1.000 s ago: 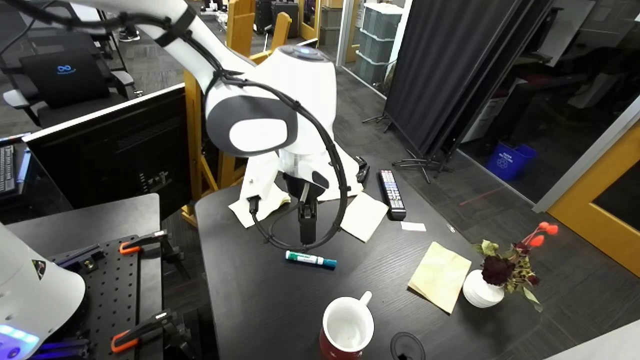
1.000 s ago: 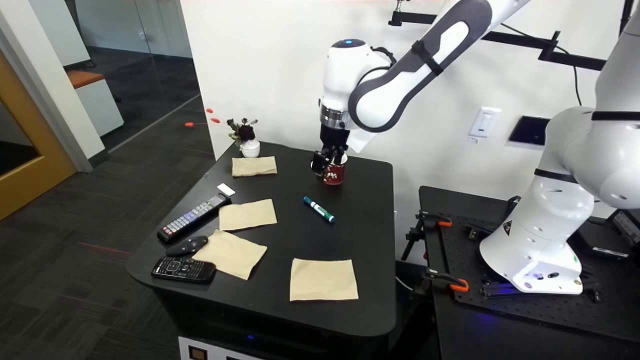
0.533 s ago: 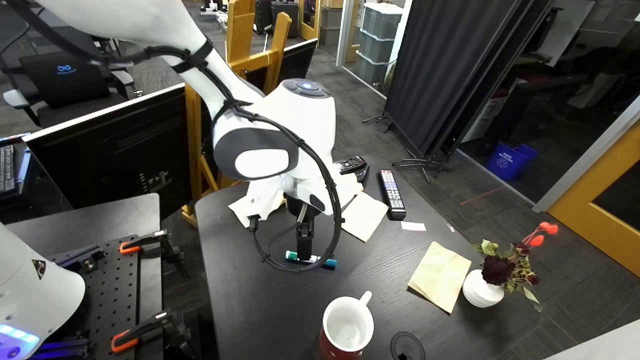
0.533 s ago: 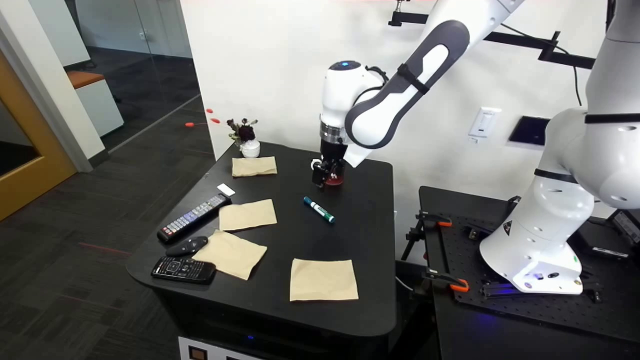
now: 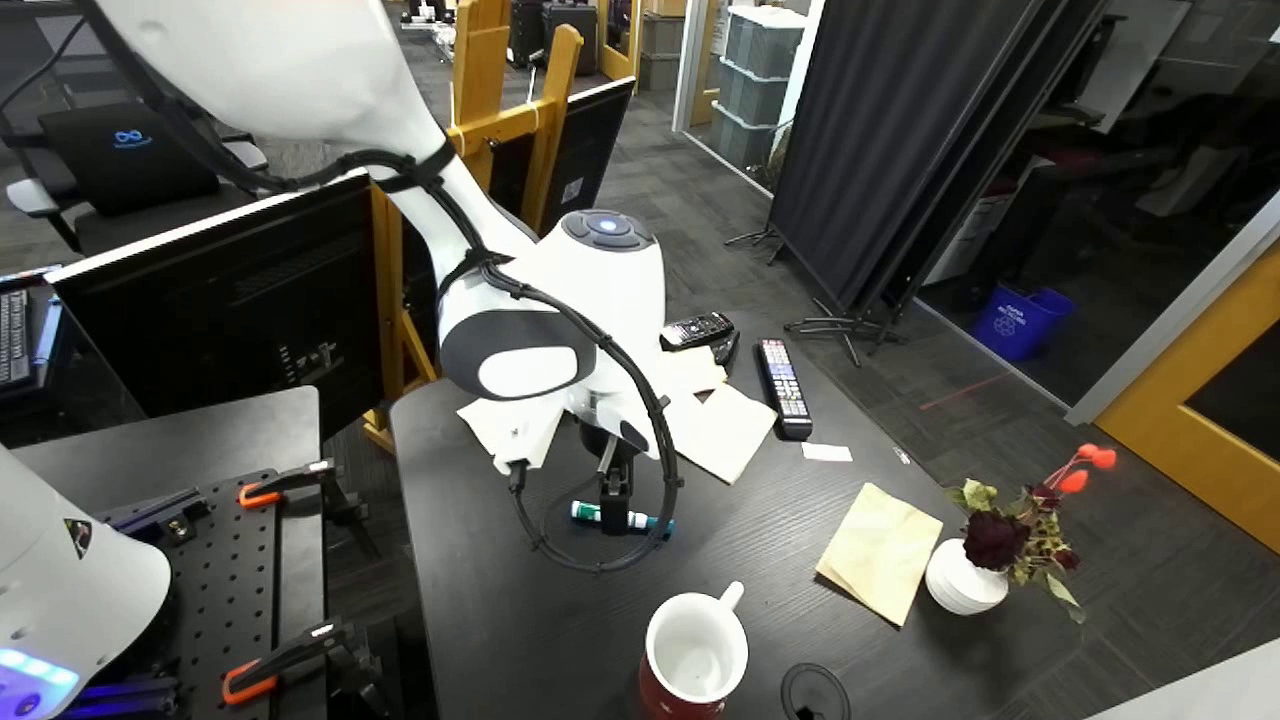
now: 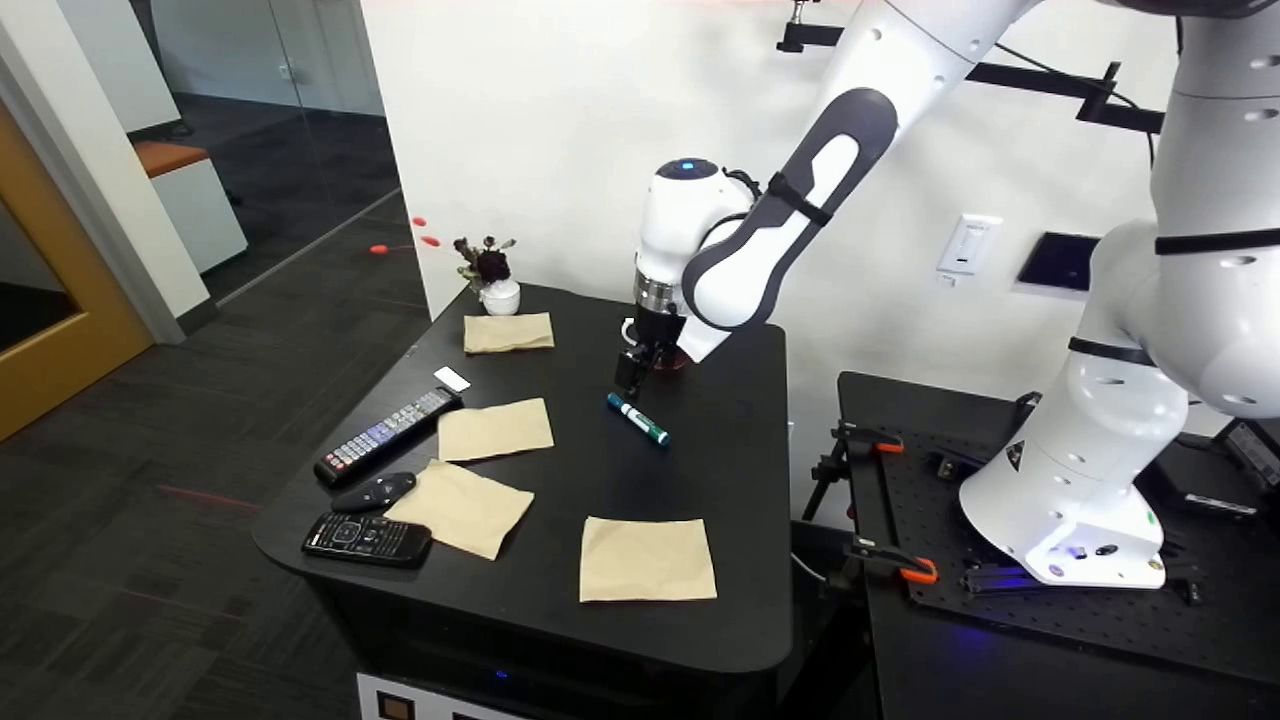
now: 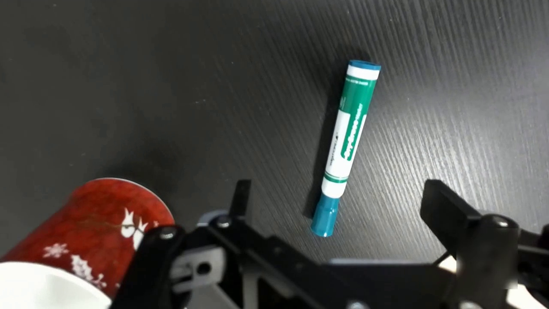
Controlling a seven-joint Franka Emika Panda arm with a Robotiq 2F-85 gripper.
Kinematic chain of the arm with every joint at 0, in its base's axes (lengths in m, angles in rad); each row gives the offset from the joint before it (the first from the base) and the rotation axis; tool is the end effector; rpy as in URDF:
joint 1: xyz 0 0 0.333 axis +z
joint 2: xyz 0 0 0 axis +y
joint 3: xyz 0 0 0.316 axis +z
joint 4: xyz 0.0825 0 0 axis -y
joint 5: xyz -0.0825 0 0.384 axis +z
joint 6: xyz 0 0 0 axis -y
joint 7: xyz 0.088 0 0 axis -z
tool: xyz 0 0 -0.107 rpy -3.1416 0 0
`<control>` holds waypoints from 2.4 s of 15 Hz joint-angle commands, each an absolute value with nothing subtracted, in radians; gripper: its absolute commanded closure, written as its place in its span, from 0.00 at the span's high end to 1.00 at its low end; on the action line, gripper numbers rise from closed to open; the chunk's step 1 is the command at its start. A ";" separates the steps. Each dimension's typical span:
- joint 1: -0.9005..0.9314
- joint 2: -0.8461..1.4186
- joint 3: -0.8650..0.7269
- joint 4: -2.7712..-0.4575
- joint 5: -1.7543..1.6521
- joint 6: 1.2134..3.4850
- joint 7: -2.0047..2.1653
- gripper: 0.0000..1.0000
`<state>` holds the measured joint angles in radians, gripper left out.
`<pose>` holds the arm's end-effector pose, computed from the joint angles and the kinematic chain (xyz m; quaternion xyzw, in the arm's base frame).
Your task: Put the marker in the mug
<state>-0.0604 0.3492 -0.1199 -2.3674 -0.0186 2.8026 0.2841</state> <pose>0.5077 -0.0939 0.1881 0.9749 -0.2171 0.0452 0.0215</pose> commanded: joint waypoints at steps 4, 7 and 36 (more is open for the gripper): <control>-0.031 0.439 -0.137 -2.301 0.015 2.839 0.299 1.00; -0.021 0.473 -0.141 -2.275 0.014 2.831 0.301 1.00; -0.013 0.555 -0.154 -2.190 0.016 2.782 0.266 0.02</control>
